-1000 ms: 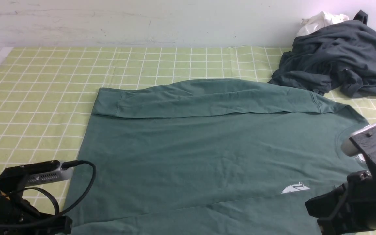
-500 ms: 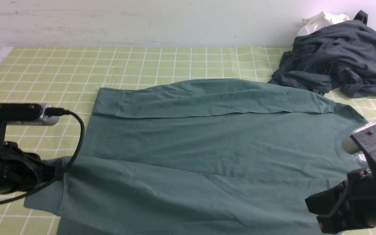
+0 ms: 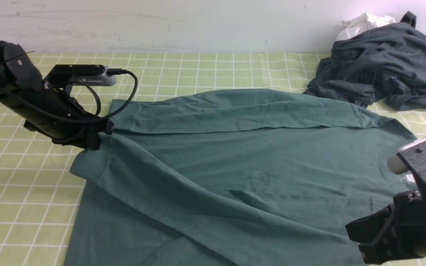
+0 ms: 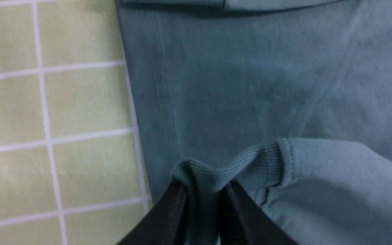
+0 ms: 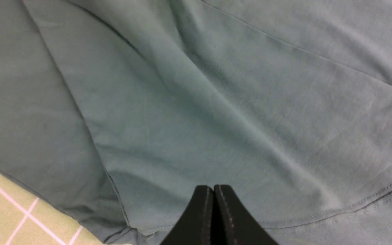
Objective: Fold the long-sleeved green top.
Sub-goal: Use the left arm to drag and place the cuff at the centered position on the left edge of the fabric, then use the left arm to clamp the cuff farthest from it
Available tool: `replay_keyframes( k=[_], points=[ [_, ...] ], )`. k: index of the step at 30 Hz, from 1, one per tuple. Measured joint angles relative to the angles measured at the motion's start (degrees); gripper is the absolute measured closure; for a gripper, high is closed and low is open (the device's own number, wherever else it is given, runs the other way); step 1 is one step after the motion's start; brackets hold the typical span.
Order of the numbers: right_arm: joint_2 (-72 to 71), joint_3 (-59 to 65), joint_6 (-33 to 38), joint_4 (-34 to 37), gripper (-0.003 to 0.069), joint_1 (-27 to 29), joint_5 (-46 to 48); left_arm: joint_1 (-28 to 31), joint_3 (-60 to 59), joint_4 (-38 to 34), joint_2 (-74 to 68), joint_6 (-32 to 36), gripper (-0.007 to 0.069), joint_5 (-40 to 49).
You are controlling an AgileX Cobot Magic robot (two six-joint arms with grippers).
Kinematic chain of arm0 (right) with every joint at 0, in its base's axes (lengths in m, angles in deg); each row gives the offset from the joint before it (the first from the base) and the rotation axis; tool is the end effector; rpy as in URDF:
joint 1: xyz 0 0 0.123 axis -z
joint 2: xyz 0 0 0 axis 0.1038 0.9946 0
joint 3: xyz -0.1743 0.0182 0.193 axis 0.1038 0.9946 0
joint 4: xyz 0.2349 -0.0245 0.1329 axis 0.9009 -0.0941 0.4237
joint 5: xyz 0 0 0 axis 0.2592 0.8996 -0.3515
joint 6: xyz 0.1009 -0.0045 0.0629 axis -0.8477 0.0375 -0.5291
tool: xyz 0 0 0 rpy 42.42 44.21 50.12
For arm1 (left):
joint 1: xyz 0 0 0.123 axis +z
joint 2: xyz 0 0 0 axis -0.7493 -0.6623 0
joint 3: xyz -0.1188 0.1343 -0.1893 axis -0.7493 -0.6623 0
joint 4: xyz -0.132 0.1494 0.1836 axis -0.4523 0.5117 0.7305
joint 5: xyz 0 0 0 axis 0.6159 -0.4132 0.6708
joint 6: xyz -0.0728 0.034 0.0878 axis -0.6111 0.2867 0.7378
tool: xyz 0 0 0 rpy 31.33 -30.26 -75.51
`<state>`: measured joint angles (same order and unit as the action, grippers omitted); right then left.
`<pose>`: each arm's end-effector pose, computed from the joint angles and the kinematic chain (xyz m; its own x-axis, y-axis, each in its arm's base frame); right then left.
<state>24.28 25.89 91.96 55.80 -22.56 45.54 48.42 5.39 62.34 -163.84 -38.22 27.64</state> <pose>0.2106 0.1045 0.1793 -0.7686 -0.3266 -0.5501 -0.5164 0.8243 0.2321 0.4167 -0.0245 0.1493 -0.9165 0.0726 -0.3933 0.1445 0.9771 -0.1562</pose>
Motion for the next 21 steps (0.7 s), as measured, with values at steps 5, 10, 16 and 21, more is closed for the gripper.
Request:
replay_keyframes(
  k=[5, 10, 16, 21],
  points=[
    [0.0, 0.0, 0.0, 0.0, 0.0666, 0.0, 0.0, 0.0, 11.2, 0.2, -8.2, 0.3, 0.0279, 3.3],
    [0.0, 0.0, 0.1, -0.2, 0.0666, 0.0, 0.0, 0.0, 18.9, 0.6, -13.7, 0.0, 0.0225, 2.6],
    [0.0, 0.0, 0.2, -0.8, 0.0666, 0.0, -0.6, 0.0, 23.7, 6.0, -19.1, -4.3, 0.0235, 1.9],
    [0.0, 0.0, 0.2, -0.8, 0.0666, 0.0, -0.9, 0.0, 24.3, 5.6, -19.9, -6.5, 0.0305, 1.3]
  ],
)
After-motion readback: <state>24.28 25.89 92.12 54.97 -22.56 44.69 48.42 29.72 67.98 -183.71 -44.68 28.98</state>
